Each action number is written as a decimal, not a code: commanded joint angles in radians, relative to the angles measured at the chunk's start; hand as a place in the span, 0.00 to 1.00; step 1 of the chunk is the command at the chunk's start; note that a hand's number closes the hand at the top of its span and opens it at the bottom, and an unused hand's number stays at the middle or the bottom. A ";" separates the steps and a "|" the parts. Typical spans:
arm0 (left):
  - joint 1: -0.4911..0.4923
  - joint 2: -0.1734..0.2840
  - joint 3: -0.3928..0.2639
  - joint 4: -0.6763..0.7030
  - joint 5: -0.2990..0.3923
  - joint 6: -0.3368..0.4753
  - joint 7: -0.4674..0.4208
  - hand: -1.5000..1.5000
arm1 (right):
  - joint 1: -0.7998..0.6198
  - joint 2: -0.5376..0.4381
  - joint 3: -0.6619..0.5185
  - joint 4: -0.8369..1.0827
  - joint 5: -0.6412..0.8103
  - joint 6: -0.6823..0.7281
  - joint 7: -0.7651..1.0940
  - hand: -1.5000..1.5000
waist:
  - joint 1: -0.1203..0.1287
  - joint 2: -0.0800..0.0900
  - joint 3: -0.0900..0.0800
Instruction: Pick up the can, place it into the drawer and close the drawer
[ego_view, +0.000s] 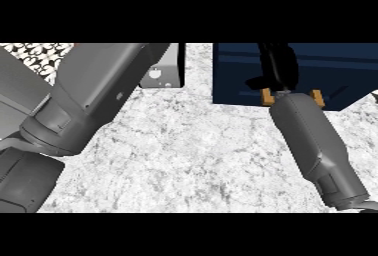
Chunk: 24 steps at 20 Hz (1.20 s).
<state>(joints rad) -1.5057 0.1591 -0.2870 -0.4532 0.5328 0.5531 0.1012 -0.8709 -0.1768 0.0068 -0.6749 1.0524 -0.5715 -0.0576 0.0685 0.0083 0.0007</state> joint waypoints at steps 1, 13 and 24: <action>0.004 0.054 0.004 -0.067 0.000 -0.022 0.056 0.00 | -0.140 -0.011 -0.036 0.142 0.018 -0.023 0.018 0.00 | 0.018 0.001 0.000; 0.148 0.116 -0.019 -0.226 -0.018 -0.047 0.106 0.00 | -0.316 -0.048 -0.110 0.325 -0.008 -0.070 -0.048 0.00 | 0.042 0.012 0.001; 0.260 0.168 -0.037 -0.392 -0.021 -0.060 0.141 0.00 | -0.357 -0.034 -0.228 0.326 -0.141 -0.044 -0.200 0.00 | 0.057 0.009 0.002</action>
